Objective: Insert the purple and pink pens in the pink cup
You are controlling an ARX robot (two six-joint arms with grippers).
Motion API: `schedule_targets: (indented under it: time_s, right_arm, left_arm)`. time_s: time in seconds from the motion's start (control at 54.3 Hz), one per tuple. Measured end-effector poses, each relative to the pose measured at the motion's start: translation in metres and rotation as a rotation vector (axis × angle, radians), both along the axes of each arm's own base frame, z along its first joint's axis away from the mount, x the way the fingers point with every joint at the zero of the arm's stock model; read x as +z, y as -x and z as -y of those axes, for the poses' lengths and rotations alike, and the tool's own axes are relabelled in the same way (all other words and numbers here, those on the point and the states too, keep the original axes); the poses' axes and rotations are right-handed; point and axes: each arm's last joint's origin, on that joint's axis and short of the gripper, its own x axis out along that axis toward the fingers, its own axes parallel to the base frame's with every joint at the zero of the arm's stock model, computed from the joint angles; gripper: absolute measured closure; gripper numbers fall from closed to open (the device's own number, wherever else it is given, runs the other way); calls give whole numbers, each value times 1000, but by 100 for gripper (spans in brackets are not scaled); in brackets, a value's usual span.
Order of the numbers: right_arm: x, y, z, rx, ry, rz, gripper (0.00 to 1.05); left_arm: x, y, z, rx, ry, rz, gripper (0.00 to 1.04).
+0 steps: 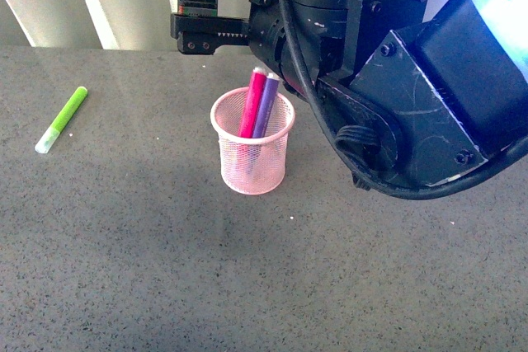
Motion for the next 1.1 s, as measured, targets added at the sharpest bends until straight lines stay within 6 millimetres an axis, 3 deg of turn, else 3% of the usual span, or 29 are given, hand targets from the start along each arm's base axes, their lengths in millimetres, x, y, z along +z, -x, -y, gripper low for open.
schedule_targets:
  time_s: [0.092,0.295,0.479,0.589,0.718,0.792,0.958,1.105]
  right_arm:
    - [4,1,7,-13,-6,9,7]
    - [33,10,40,-52,-43,86,7]
    - [67,35,90,-109,-49,150,7]
    - [88,63,130,-148,-43,190,7]
    - [114,117,191,-243,-41,231,7]
    - [122,140,212,-296,-46,264,7]
    - [122,178,235,-376,-21,293,8]
    - [103,197,235,-451,152,144,32]
  left_arm:
    - [0,0,0,0,0,0,7]
    - [0,0,0,0,0,0,7]
    - [0,0,0,0,0,0,7]
    - [0,0,0,0,0,0,7]
    - [0,0,0,0,0,0,7]
    - [0,0,0,0,0,0,7]
    - [0,0,0,0,0,0,7]
    - [0,0,0,0,0,0,7]
